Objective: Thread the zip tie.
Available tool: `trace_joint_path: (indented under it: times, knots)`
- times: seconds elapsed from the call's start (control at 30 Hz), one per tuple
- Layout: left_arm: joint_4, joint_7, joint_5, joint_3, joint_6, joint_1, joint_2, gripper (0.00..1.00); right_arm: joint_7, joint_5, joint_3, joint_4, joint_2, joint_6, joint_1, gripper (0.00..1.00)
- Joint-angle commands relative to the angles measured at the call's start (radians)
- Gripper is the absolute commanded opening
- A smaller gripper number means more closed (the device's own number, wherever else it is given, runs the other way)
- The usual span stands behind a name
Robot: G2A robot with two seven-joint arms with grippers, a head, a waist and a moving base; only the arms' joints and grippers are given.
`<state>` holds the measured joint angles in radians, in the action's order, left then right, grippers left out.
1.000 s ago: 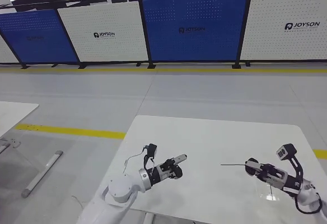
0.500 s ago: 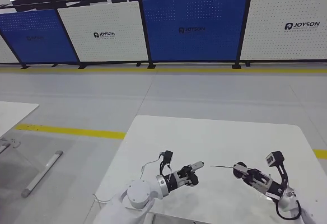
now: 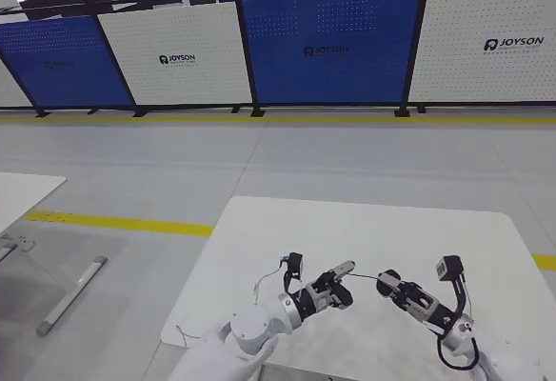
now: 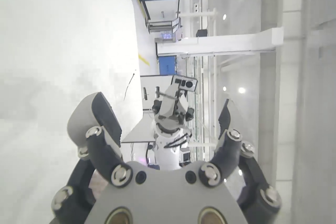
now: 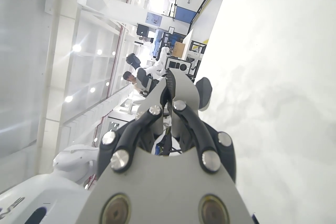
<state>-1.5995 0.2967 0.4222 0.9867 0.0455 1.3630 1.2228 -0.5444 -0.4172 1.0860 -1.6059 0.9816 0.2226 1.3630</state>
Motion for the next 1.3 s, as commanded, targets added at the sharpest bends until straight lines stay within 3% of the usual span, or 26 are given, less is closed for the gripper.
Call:
trace_joint_path:
  times: [0.0, 0.3, 0.5, 0.83, 0.93, 0.97, 1.0, 1.07, 1.17, 1.27]
  knots:
    - [0.001, 0.003, -0.004, 0.000, 0.000, 0.000, 0.000, 1.00, 0.000, 0.000, 0.000, 0.000, 0.000, -0.001, -0.001, 0.00]
    - [0.001, 0.003, -0.005, -0.001, 0.000, 0.000, 0.000, 1.00, 0.000, 0.000, 0.000, 0.000, 0.000, -0.001, -0.001, 0.00]
    - [0.008, -0.087, -0.017, -0.042, 0.000, -0.029, 0.017, 1.00, 0.000, 0.000, 0.000, 0.000, 0.000, -0.001, -0.001, 0.00]
    - [0.009, -0.073, -0.029, -0.049, -0.003, -0.027, 0.017, 1.00, 0.000, 0.000, 0.000, 0.000, 0.000, -0.001, -0.001, 0.00]
    - [0.012, -0.056, -0.061, -0.051, 0.017, -0.022, 0.014, 0.98, 0.000, 0.000, 0.000, 0.000, 0.000, -0.001, -0.001, 0.00]
    - [0.012, -0.053, -0.066, -0.051, 0.021, -0.021, 0.014, 0.62, 0.000, 0.000, 0.000, 0.000, 0.000, -0.001, -0.001, 0.00]
    - [0.011, -0.052, -0.070, -0.051, 0.022, -0.019, 0.014, 0.45, 0.000, 0.000, 0.000, 0.000, 0.000, -0.001, -0.001, 0.00]
    - [0.009, -0.045, -0.074, -0.052, 0.020, -0.017, 0.013, 0.24, 0.000, 0.000, 0.000, 0.000, 0.000, -0.001, -0.001, 0.00]
    - [0.008, -0.034, -0.063, -0.050, 0.019, -0.016, 0.013, 0.05, 0.000, 0.000, 0.000, 0.000, 0.000, -0.001, -0.001, 0.00]
    - [0.008, -0.008, -0.035, -0.046, 0.019, -0.017, 0.014, 0.03, 0.000, 0.000, 0.000, 0.000, 0.000, -0.001, -0.001, 0.00]
